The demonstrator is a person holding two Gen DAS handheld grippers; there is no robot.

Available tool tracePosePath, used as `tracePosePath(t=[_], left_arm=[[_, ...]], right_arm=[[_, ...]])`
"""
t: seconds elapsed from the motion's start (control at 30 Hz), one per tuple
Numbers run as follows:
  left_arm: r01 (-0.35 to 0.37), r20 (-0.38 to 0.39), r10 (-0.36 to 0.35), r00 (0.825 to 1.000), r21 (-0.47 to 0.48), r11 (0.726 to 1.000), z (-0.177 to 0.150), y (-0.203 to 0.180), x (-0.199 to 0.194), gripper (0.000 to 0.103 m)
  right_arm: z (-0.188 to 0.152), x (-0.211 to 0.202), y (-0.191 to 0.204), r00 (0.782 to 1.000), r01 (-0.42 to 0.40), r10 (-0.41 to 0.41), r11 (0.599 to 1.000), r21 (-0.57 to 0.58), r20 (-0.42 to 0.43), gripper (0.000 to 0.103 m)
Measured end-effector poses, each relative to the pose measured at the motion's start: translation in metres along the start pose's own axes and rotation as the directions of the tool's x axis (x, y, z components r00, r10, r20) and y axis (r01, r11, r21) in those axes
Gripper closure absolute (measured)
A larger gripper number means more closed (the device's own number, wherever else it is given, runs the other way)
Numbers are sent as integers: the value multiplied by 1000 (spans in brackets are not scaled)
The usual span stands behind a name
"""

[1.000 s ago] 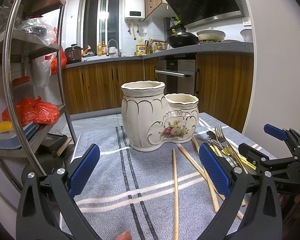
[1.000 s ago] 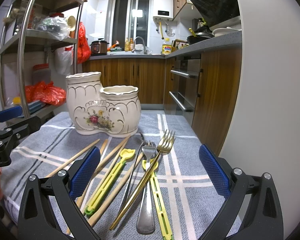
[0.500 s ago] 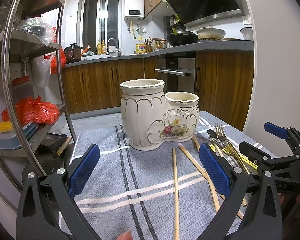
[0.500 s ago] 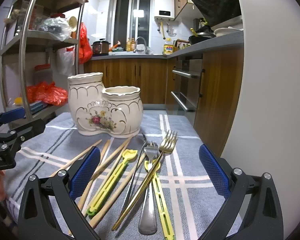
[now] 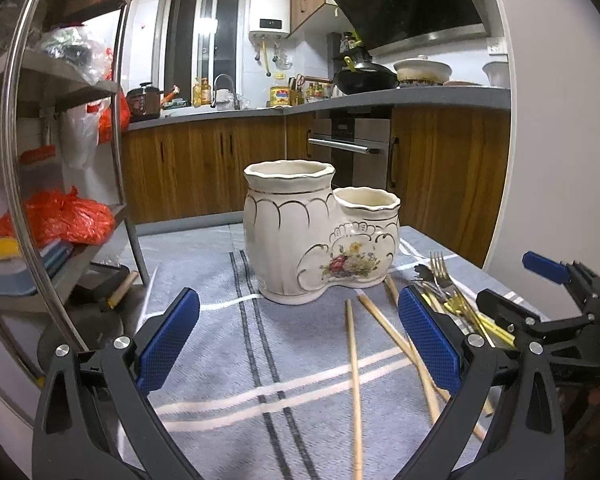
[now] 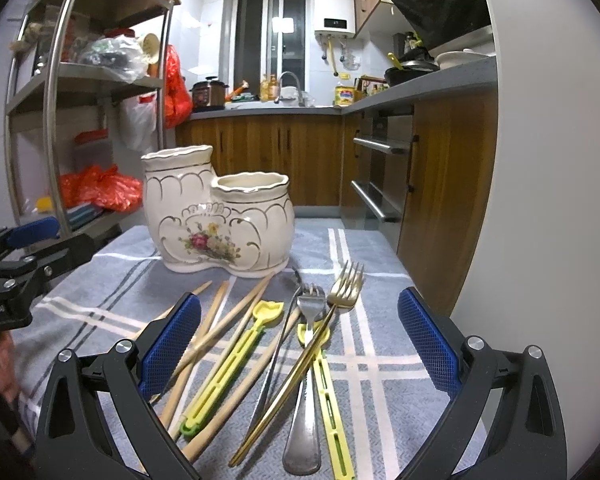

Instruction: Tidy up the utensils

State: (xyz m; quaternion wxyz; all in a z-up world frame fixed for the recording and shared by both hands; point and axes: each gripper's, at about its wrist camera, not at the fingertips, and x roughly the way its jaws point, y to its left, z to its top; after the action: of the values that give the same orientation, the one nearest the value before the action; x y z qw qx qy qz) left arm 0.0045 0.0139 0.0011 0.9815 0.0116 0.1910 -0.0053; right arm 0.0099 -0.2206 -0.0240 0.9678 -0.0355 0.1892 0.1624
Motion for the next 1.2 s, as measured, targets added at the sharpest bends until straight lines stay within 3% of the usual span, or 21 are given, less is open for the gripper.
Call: tracePosePath(t=[0.27, 0.47, 0.7, 0.73, 0.8, 0.83, 0.9, 1.03, 1.1, 1.2], left_arm=[[17, -116, -6, 993, 99, 995, 8, -8, 12, 5], [111, -254, -88, 963, 81, 990, 6, -9, 31, 5], [142, -320, -102, 942, 105, 984, -8, -18, 42, 5], [143, -326, -101, 940, 110, 984, -8, -18, 43, 5], [145, -341, -96, 935, 121, 982, -12, -20, 46, 5], [149, -349, -98, 932, 123, 981, -14, -20, 48, 5], [166, -370, -112, 922, 117, 979, -16, -20, 51, 9], [194, -410, -133, 902, 110, 975, -20, -21, 57, 17], [202, -427, -140, 894, 104, 974, -22, -21, 59, 21], [207, -448, -142, 883, 99, 973, -24, -22, 60, 28]], right_arm=[[2, 2, -5, 1000, -4, 3, 1000, -22, -30, 5], [20, 20, -17, 993, 18, -17, 1000, 10, -119, 5], [33, 57, -7, 978, 30, -45, 997, -74, -203, 9], [34, 62, -6, 976, 26, -41, 997, -74, -213, 11], [37, 73, -3, 971, 22, -40, 997, -78, -237, 28], [37, 78, -1, 967, 19, -39, 996, -83, -250, 32], [38, 91, -1, 949, -13, -9, 998, -65, -314, 42], [40, 104, 0, 936, 4, -29, 997, -71, -350, 55], [39, 108, 1, 929, -6, -24, 997, -79, -370, 66], [39, 112, 3, 921, -13, -20, 996, -83, -389, 70]])
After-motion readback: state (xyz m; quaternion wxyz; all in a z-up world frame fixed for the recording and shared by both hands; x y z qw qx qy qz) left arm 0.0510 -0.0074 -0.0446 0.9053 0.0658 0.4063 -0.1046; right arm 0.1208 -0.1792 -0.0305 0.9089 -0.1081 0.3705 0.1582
